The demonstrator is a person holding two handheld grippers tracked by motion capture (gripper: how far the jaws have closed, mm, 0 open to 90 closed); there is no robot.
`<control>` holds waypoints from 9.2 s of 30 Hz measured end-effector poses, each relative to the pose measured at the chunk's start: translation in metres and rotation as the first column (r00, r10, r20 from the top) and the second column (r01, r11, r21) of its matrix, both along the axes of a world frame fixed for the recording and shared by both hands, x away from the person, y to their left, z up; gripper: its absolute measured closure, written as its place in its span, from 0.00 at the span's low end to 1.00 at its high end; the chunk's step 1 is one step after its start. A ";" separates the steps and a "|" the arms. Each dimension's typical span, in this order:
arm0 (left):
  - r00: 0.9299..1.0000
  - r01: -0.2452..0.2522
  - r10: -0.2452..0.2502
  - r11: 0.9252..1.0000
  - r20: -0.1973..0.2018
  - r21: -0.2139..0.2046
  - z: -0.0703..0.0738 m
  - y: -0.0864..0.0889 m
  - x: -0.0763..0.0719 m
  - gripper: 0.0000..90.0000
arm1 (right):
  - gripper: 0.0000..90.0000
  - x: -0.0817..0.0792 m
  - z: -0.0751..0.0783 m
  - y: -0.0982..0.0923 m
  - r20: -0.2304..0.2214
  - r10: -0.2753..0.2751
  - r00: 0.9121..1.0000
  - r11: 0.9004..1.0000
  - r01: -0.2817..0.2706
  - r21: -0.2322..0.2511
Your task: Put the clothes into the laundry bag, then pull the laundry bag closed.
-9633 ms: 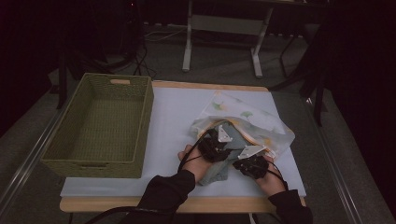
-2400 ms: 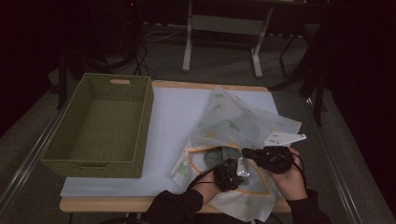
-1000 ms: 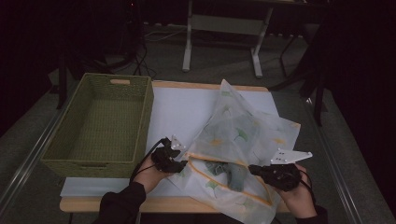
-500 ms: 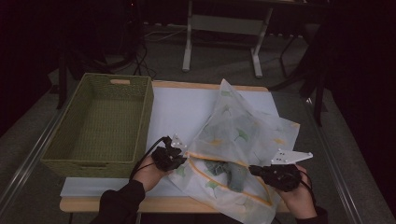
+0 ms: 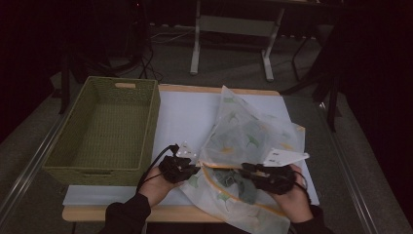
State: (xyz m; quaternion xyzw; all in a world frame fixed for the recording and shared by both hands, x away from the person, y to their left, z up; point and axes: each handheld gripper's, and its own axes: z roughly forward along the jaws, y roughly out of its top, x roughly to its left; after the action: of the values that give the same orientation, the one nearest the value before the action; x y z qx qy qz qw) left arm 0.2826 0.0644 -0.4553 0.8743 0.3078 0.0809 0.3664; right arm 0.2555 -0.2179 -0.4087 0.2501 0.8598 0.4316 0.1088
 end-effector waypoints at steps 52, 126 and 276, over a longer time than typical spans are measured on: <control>0.996 0.087 -0.087 0.993 -0.005 0.079 -0.008 -0.021 -0.007 0.97 | 1.00 0.031 -0.033 0.082 -0.104 0.073 0.992 0.961 -0.098 -0.259; 0.998 -0.050 0.051 0.999 0.042 -0.020 0.014 0.003 -0.001 0.99 | 1.00 0.020 -0.044 0.056 -0.140 0.060 0.988 0.956 -0.098 -0.278; 0.984 -0.019 0.061 0.970 0.166 -0.243 -0.017 0.036 -0.017 0.02 | 0.15 0.013 -0.030 -0.072 0.067 -0.231 0.970 0.967 0.222 0.123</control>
State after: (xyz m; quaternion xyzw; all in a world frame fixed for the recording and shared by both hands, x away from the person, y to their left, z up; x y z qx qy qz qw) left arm 0.2651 0.1007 -0.4721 0.8070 0.3001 0.1255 0.4929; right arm 0.2683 -0.2904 -0.4384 0.3349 0.7942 0.4748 0.1778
